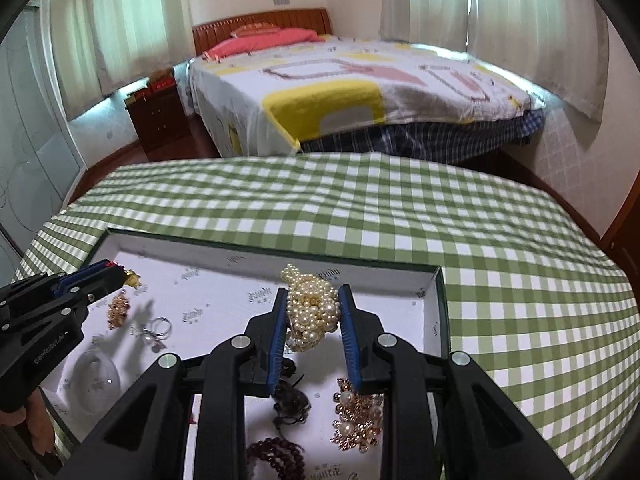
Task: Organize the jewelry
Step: 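Open both tools to release the pearl cluster and tassel in the tray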
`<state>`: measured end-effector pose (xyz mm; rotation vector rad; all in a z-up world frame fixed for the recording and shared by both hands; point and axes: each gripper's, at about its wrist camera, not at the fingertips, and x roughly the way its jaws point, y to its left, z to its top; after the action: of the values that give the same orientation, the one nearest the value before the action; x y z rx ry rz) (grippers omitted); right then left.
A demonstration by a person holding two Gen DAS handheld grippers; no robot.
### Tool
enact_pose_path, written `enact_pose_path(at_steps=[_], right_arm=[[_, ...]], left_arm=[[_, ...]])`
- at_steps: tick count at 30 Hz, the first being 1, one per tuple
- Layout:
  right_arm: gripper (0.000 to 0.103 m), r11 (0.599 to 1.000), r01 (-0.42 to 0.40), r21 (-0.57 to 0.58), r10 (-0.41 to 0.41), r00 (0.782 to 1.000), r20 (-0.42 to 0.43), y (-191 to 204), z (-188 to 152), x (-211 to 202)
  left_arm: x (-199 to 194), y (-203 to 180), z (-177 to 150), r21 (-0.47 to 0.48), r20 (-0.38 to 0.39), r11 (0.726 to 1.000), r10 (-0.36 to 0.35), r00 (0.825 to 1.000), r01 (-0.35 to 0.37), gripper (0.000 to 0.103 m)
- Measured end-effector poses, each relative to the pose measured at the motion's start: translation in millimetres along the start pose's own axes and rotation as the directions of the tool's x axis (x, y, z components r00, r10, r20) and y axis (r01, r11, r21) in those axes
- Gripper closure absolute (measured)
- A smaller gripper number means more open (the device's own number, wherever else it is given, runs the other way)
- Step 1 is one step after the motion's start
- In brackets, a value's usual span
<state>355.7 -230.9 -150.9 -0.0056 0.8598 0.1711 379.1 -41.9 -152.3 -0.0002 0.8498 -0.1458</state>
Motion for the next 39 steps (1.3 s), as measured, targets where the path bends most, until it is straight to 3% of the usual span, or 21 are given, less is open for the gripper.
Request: enact_pose_path(at_steps=[7,18,20,23,36,39], right_arm=[[0.077,1.0,0.005,0.005,-0.005,0.996,-0.089,-5.7,-1.9,23.3],[0.076,1.0,0.006,0.002,-0.006,0.991,-0.133,-8.3,-0.4,30.0],[0.067,1.0,0.013,0.007,-0.012,0.992,-0.127,-9.5,-0.3,29.0],[0.063,1.0,0.014,0.01,-0.012,0.992,-0.123,-9.6,0.7,28.9],[0.044,1.0,0.031,0.002,-0.03,0.995,-0.098,-9.3,0.2,23.2],[0.036,0.999,0.034,0.003,-0.034,0.995,-0.092,-9.5,-0.3,21.9]], left_arm=[[17.3,-2.0,1.4,0.011,-0.05,1.0,0.018,0.999,-0.017,0.09],[29.0,-7.6,1.8,0.028,-0.087,1.0,0.013,0.996,-0.011,0.088],[29.7,-8.7,2.1,0.031,-0.091,0.999,0.012,0.996,-0.009,0.076],[27.3,-9.8,2.6,0.032,-0.074,0.999,0.026,0.997,-0.023,0.055],[18.8,-12.7,2.7,0.047,-0.038,0.998,0.046,0.998,-0.044,0.033],[15.8,-11.1,2.3,0.037,-0.025,0.998,0.044,0.999,-0.043,0.027]])
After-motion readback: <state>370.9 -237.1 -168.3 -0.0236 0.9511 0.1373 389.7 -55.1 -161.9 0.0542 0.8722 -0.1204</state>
